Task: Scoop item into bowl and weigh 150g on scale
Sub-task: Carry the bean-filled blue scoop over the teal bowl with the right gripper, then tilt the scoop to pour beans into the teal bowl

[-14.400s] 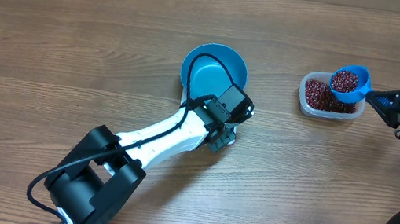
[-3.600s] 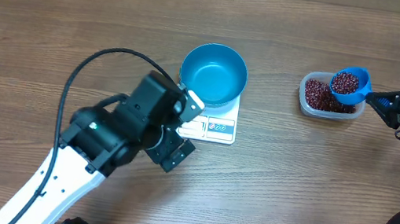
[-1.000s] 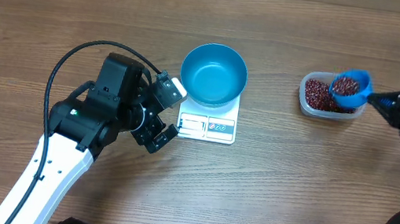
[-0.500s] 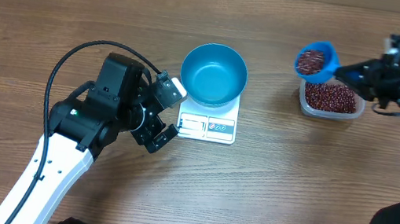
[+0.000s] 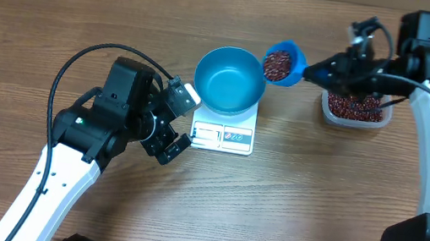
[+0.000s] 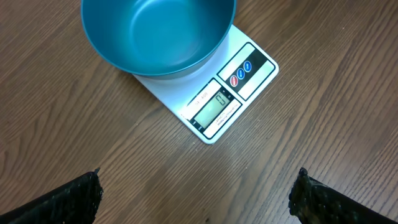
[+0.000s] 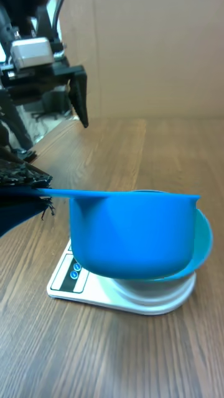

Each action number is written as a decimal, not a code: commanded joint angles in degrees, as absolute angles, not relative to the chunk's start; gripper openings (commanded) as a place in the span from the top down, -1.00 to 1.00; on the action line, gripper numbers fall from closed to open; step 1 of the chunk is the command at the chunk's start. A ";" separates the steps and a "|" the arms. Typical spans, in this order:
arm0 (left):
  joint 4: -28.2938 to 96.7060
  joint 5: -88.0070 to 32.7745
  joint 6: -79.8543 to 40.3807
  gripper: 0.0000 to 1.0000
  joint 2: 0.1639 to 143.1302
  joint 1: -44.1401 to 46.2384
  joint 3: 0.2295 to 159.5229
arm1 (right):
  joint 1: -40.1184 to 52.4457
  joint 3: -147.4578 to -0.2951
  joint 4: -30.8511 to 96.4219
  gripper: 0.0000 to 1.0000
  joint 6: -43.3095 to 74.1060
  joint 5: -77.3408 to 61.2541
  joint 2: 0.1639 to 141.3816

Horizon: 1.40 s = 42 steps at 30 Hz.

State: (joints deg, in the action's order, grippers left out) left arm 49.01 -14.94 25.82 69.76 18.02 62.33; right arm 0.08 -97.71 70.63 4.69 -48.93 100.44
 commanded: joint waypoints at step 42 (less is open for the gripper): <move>48.82 -14.83 25.28 -0.99 69.32 18.44 62.06 | 23.31 -99.39 57.39 0.92 10.44 -12.01 98.26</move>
